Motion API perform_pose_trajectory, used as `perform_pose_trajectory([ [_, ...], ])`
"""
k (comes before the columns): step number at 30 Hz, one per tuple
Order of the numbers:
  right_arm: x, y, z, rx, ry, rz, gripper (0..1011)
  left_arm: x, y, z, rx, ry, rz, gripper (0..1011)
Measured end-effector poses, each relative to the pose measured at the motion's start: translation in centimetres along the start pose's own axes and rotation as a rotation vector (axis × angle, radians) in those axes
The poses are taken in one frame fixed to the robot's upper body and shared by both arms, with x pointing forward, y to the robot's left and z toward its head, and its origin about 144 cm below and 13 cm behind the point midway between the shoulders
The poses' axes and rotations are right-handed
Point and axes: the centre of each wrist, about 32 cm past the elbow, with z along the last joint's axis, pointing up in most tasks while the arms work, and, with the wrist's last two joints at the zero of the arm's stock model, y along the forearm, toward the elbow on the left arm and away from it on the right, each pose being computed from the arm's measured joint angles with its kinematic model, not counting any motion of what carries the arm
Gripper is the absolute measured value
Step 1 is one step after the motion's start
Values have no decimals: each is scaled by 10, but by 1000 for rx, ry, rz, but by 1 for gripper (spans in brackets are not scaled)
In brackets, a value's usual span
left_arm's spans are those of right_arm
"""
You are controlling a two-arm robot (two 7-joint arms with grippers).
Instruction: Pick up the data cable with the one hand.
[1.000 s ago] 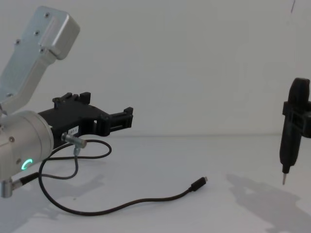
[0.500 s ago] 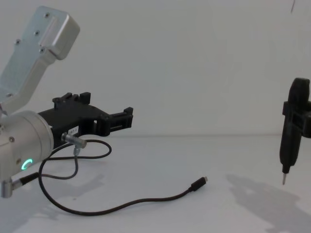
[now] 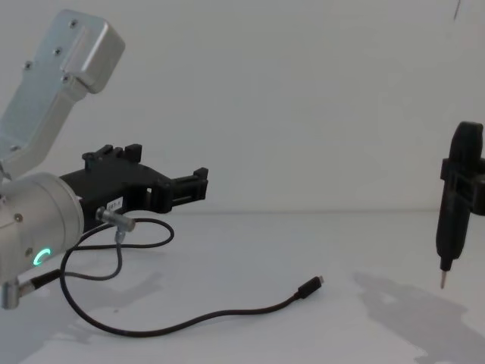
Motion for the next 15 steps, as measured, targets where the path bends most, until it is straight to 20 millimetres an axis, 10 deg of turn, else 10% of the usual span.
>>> perform_pose_trajectory([
  [15, 0, 0, 0, 0, 0, 0, 279, 12, 2, 8, 78, -4, -138, 1001],
])
